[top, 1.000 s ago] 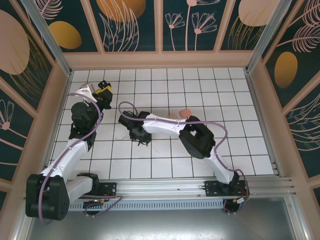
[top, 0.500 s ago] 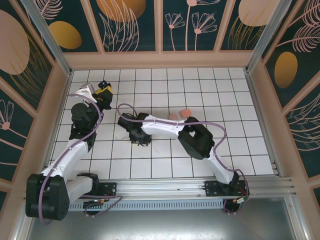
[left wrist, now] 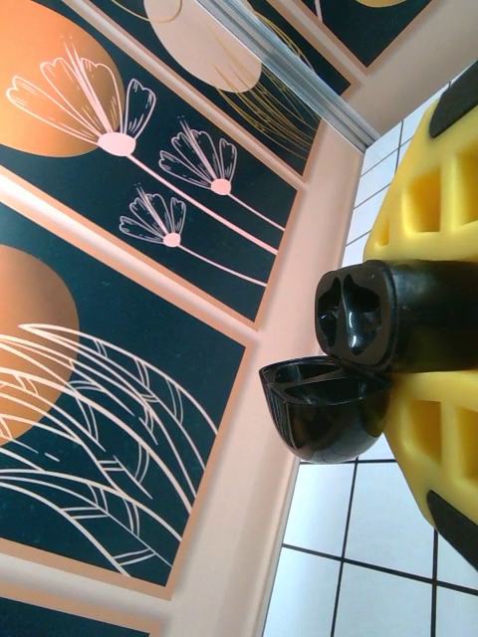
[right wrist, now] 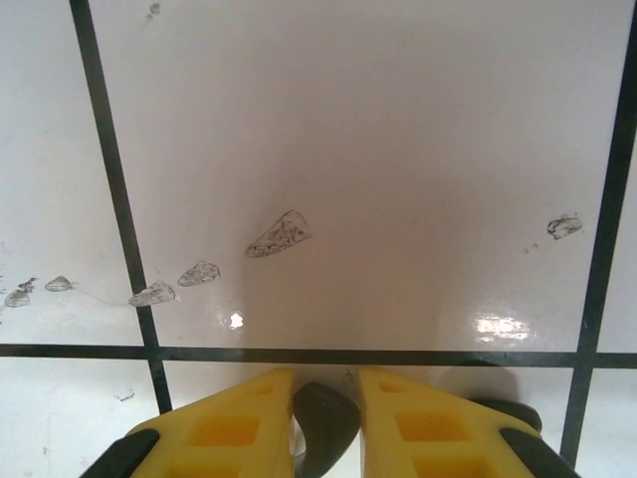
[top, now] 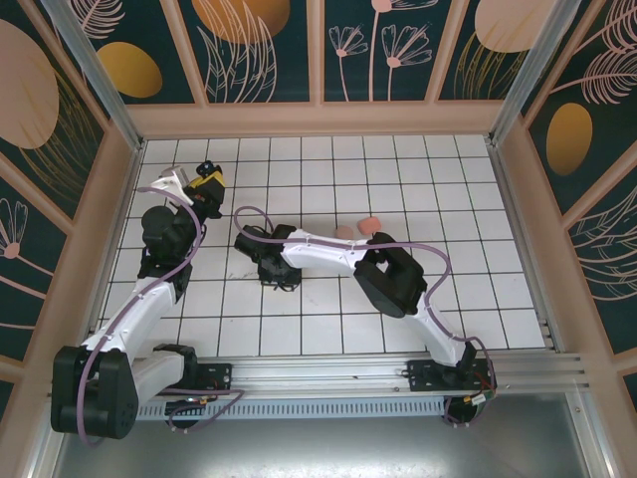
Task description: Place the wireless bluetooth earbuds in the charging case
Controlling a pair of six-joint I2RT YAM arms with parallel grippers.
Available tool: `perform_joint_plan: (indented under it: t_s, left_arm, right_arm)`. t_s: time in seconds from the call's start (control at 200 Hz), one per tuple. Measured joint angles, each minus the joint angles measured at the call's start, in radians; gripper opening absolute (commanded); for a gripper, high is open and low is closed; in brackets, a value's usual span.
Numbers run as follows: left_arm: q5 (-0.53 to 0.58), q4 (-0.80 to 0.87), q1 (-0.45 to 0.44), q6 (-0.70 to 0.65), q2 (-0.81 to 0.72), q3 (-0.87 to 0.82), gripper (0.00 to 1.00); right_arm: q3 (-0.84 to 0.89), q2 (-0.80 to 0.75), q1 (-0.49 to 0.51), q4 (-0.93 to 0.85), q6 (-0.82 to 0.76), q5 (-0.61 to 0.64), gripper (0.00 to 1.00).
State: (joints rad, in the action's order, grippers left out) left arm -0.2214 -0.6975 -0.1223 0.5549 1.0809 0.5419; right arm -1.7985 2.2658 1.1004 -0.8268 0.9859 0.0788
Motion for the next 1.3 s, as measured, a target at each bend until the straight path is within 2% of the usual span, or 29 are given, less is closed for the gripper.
perform_joint_plan:
  t_s: [0.405,0.766,1.106,1.296]
  left_arm:
    - [-0.010,0.000,0.000,0.000,0.000,0.000,0.00]
    - [-0.048,0.007,0.000,-0.001,0.001,0.004,0.00]
    - [-0.186,-0.023,0.000,-0.025,0.028,0.010,0.00]
    - [-0.268,-0.160,0.000,-0.053,0.034,-0.041,0.00]
  right_arm:
    - [0.021,-0.022,0.001,0.026,-0.008,0.031,0.17]
    - [0.108,-0.241,-0.016,0.054,-0.034,0.123,0.17]
    - [0.269,-0.443,-0.146,0.092,-0.101,0.168,0.17]
    - [0.277,-0.532,-0.245,0.118,-0.190,0.185,0.17]
